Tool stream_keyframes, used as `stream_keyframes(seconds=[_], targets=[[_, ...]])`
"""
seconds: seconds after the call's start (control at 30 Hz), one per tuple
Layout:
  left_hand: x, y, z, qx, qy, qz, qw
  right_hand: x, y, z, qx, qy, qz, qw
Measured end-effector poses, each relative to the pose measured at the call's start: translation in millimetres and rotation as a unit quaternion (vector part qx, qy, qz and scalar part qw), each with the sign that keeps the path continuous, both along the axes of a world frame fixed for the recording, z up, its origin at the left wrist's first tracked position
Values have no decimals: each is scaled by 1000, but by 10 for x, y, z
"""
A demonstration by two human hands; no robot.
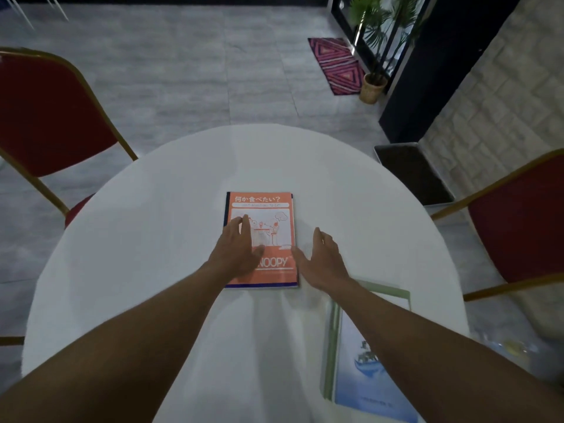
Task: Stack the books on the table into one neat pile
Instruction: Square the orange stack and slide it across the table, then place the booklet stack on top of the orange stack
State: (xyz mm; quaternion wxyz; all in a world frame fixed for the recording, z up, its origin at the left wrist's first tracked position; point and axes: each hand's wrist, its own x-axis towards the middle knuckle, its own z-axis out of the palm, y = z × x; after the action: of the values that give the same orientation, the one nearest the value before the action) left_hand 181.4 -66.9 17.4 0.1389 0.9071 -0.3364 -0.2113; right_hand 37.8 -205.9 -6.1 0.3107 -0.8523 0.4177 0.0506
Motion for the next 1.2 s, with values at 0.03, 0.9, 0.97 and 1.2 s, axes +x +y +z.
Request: stream_keyframes(seconds=[0.03,0.9,0.97,1.2], targets=[[-108,0,20,4,-3,-12,1000,-106,-10,33,-13,-3,9,1000],[-2241,-385,-392,156,108,-98,977,-2370,-180,-285,0,43,-109,993],[-2284,-419,-380,147,114,-51,981,-2408,-155,-322,35,48,-132,989],[-2324,-507,-379,100,174,25,979,-2365,-195,-322,130,15,-172,976]])
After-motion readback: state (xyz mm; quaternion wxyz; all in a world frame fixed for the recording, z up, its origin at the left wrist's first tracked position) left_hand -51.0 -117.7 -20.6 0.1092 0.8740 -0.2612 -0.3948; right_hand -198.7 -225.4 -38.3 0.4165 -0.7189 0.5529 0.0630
